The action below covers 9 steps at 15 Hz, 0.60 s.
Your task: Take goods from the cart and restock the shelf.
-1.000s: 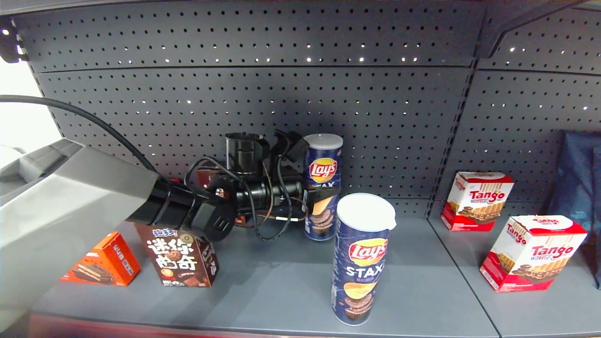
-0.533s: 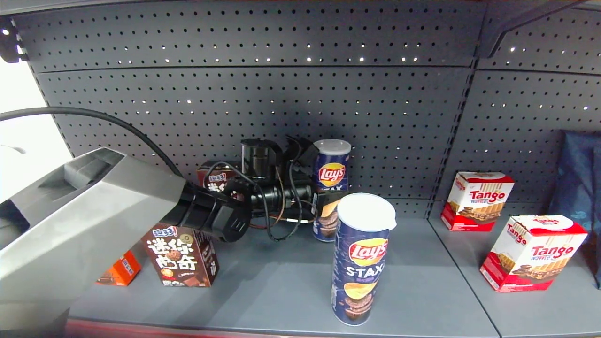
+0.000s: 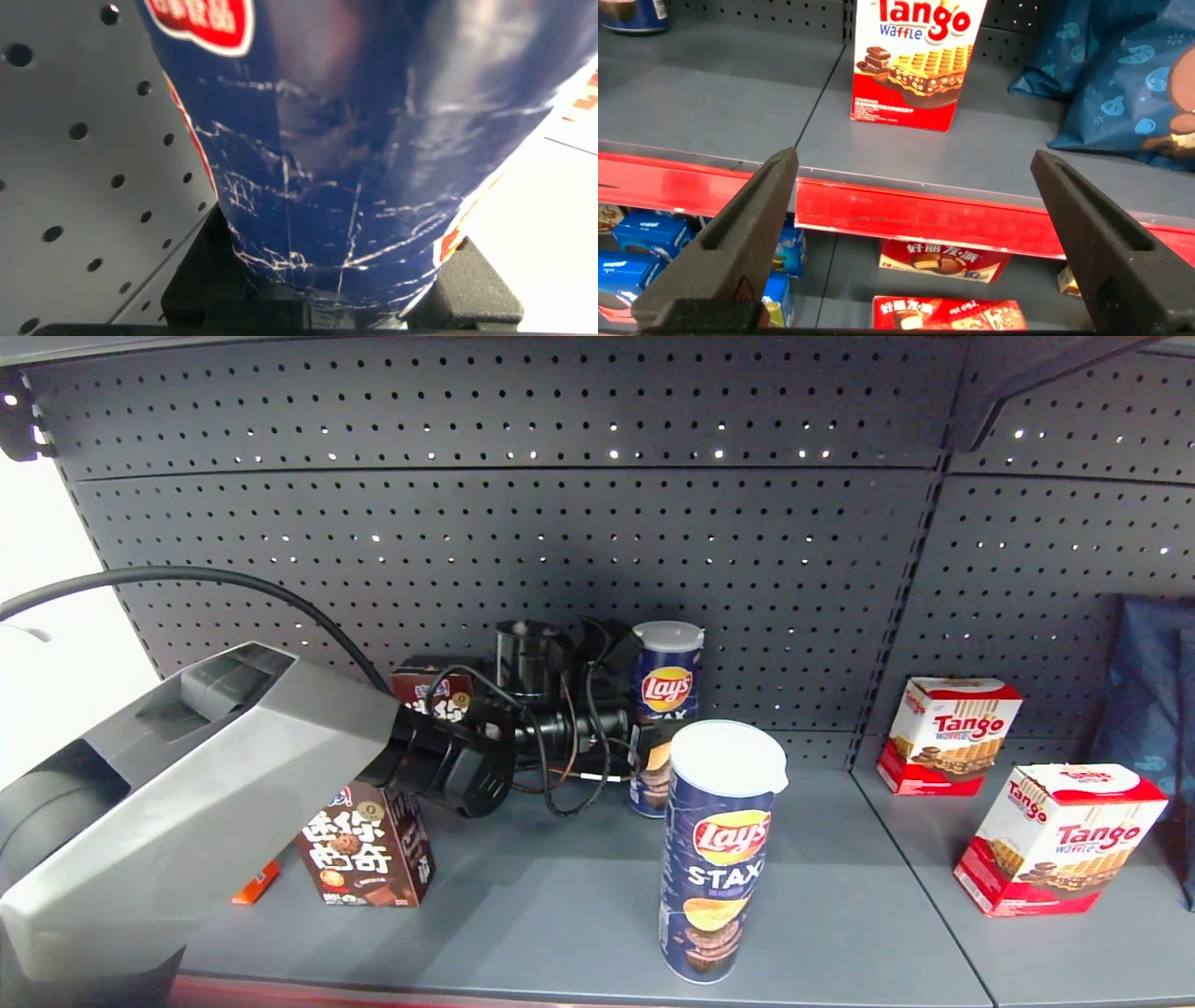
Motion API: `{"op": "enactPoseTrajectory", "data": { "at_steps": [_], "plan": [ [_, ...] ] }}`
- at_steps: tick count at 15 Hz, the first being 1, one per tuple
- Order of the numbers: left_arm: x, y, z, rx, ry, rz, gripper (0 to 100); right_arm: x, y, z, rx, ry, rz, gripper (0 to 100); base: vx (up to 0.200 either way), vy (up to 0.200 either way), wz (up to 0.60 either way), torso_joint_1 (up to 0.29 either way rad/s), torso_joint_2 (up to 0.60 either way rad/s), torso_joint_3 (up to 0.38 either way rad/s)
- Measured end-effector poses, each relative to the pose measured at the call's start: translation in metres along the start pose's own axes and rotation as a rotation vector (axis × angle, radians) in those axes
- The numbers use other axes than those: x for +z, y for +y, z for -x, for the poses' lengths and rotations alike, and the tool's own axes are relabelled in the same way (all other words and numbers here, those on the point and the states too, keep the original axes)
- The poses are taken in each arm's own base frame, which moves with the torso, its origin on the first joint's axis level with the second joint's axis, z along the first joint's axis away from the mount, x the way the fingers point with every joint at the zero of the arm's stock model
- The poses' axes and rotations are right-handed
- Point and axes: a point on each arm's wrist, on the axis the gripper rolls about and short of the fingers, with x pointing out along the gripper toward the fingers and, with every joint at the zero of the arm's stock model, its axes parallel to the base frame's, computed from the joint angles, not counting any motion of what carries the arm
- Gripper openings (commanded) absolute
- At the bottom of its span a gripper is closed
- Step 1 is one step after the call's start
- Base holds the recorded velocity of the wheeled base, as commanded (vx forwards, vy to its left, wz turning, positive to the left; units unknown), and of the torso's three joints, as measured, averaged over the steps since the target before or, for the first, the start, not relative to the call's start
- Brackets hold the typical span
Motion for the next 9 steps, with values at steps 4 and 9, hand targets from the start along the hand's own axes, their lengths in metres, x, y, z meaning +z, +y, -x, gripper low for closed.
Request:
{"op": "enactPoseTrajectory", "data": {
  "at_steps": [4,9],
  "plan": [
    [-0.0005,0.0044,-0.0066,0.001,-0.013,-0.009,0,0.0,0.0,0.0,0.0,0.0,0.0,100,0.0,0.0,0.0,0.0,0.0,0.0],
    [-0.005,0.0057,-0.0102,-0.001,-0.008,-0.006,0,0.0,0.0,-0.0001,0.001,0.001,0.0,100,0.0,0.0,0.0,0.0,0.0,0.0]
  ]
}}
